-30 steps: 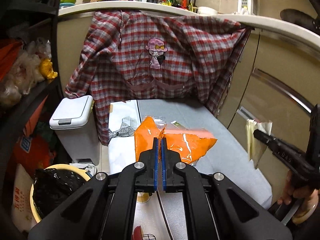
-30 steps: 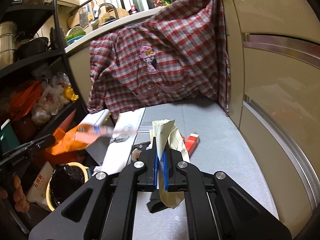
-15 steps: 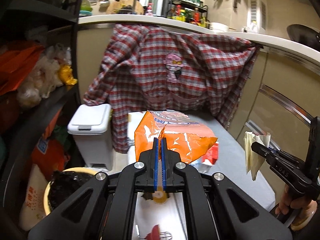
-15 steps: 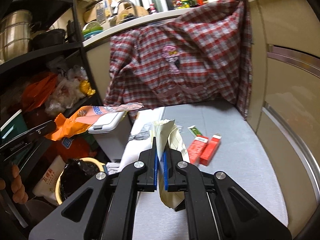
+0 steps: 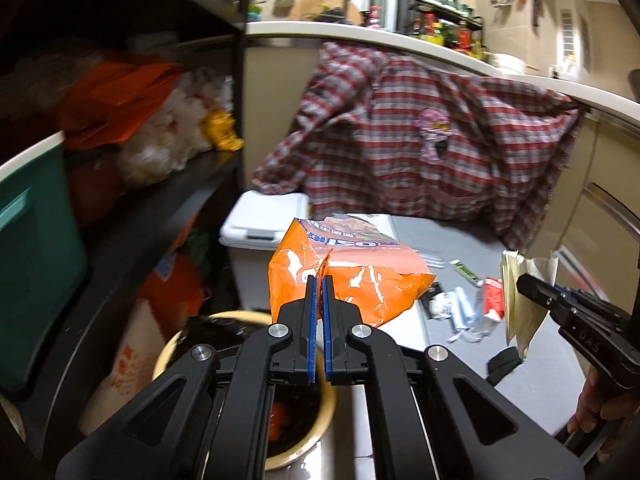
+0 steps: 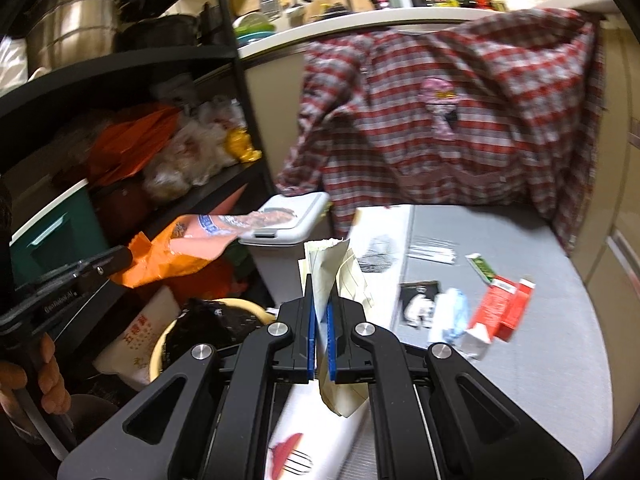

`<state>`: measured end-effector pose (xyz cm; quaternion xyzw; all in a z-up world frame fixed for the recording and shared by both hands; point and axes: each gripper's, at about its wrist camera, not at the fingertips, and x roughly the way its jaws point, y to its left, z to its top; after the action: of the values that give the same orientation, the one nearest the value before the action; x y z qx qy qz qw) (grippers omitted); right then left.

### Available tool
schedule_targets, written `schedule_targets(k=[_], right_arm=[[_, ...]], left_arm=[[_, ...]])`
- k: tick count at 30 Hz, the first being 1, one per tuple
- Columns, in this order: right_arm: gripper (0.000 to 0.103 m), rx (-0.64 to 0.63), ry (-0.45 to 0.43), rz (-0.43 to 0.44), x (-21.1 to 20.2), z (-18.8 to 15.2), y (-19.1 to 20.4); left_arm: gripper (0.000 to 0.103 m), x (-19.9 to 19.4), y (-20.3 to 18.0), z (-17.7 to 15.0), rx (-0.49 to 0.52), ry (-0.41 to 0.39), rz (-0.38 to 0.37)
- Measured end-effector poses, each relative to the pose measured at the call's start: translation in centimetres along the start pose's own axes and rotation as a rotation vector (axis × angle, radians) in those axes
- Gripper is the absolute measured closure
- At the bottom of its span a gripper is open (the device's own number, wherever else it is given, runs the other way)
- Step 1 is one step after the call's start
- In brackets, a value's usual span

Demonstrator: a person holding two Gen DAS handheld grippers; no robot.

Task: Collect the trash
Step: 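Carry the wrapper and tissue to the bin and release both into it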

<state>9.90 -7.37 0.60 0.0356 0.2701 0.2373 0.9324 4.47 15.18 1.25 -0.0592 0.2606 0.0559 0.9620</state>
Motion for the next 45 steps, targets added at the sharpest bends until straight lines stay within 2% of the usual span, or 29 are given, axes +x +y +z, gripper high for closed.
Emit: schedule_targets(k=[16, 24, 35, 42, 43, 44, 45], right_arm=[[0.098, -0.131, 0.072, 0.165, 5.3, -0.6, 9.9], [0.098, -0.160, 0.122, 0.208, 8.1, -1.9, 13.1], [0.098, -0.155, 0.187, 0.234, 11.4, -3.3, 14.9], [0.096, -0.147, 0.215, 0.238, 13.0, -3.9, 15.0], [0.094, -0.146, 0.217, 0.240, 13.0, -4.0, 15.0], [0.094, -0.145, 0.220, 0.241, 13.2, -4.1, 15.0], [0.093, -0.143, 0.225, 0.245, 13.4, -4.2, 15.0]], left_arm=[[0.100, -0.4, 6.7, -3.6, -0.068, 0.044, 0.169], [0.101, 0.5, 8.8, -4.7, -0.080, 0.079, 0.209], [0.100, 2.6, 9.9, -5.9, -0.082, 0.158, 0.211], [0.099, 3.6, 10.5, -6.4, -0.075, 0.191, 0.247], [0.098, 3.8, 10.5, -6.4, -0.078, 0.195, 0.251], [0.083, 3.8, 10.7, -6.4, -0.083, 0.196, 0.261], [0.047, 3.9, 10.8, -6.4, -0.089, 0.199, 0.274]])
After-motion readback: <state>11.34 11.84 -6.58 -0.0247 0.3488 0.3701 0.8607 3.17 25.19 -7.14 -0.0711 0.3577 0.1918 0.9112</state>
